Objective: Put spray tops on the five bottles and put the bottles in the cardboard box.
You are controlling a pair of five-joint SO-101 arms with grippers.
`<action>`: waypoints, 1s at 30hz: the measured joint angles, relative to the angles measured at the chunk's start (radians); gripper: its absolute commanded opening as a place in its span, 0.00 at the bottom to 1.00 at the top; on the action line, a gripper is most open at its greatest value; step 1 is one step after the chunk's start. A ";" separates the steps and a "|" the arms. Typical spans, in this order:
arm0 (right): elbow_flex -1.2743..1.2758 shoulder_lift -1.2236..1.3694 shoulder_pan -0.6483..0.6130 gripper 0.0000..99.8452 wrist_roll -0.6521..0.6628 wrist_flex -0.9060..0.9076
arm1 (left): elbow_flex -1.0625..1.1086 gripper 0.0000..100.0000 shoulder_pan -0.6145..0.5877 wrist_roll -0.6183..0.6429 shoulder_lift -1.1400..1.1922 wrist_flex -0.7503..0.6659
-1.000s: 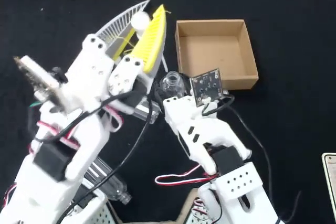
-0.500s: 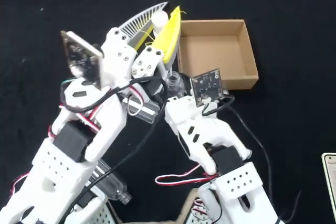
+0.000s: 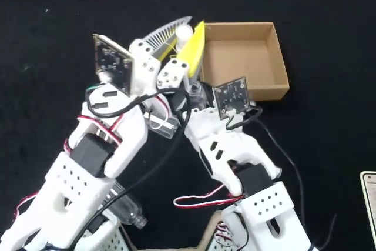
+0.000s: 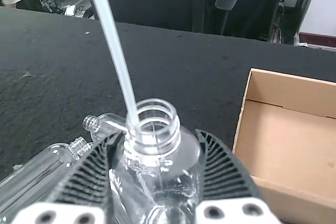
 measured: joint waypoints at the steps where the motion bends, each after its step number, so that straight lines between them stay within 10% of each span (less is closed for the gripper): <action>1: 0.000 0.000 0.000 0.05 0.000 0.000 | 0.008 0.03 0.003 0.000 0.000 0.000; 30: 0.000 0.000 -0.003 0.05 0.000 0.000 | 0.133 0.03 0.020 0.003 0.000 0.000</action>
